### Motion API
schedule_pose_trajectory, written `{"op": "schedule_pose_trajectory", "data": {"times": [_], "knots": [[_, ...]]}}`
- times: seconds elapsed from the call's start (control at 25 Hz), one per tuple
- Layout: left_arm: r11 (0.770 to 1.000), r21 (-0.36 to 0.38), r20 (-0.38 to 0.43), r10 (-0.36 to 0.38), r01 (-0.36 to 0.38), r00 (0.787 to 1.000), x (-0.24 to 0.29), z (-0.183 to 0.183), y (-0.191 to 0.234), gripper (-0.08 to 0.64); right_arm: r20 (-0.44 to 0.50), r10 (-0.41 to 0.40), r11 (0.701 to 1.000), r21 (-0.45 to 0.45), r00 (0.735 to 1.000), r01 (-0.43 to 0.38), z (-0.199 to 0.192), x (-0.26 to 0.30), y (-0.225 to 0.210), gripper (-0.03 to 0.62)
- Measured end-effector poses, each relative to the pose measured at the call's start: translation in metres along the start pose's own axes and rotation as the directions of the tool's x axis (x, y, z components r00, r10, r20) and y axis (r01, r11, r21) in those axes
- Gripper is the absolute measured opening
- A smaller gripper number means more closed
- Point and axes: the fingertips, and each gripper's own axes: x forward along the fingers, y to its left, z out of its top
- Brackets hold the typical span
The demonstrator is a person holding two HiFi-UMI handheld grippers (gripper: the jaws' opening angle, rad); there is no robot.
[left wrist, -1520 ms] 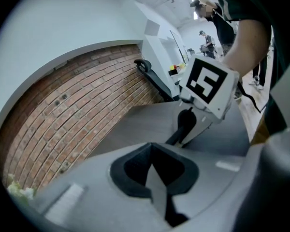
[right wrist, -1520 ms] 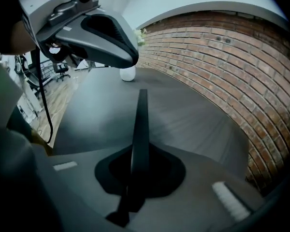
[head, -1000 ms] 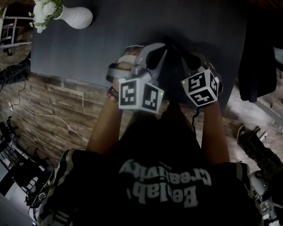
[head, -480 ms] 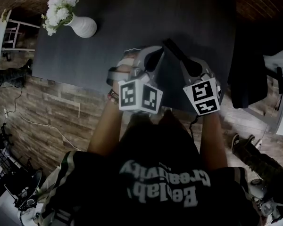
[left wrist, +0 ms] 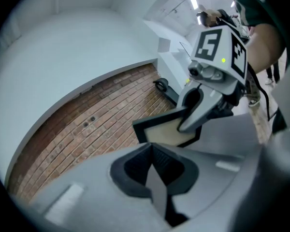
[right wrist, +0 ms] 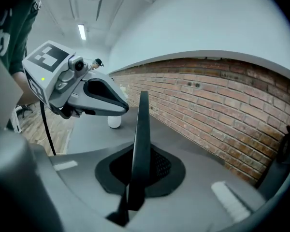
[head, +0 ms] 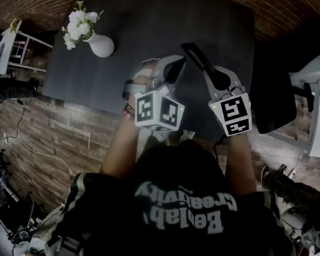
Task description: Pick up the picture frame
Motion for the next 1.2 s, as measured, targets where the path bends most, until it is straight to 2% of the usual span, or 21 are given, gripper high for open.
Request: {"op": "schedule_pose_trajectory", "data": {"times": [0.44, 0.68, 0.92, 1.2], "knots": [[0.997, 0.010, 0.068, 0.069, -0.070, 0.995, -0.019, 0.043, 0.024, 0.003, 0.138, -0.058, 0.998, -0.023, 0.989, 0.062, 0.051, -0.044, -0.021, 0.015], [0.993, 0.013, 0.088, 0.112, -0.114, 0.990, -0.029, 0.061, 0.035, 0.003, 0.178, -0.070, 0.996, -0.044, 0.982, 0.079, 0.069, -0.062, -0.025, 0.015], [0.992, 0.030, 0.100, 0.117, -0.120, 0.988, -0.035, 0.072, 0.037, 0.003, 0.232, -0.076, 0.995, -0.050, 0.970, 0.090, 0.083, -0.078, -0.026, 0.015], [0.993, 0.016, 0.109, 0.113, -0.115, 0.988, -0.037, 0.073, 0.035, 0.003, 0.274, -0.072, 0.994, -0.055, 0.959, 0.090, 0.087, -0.088, -0.023, 0.015]]}}
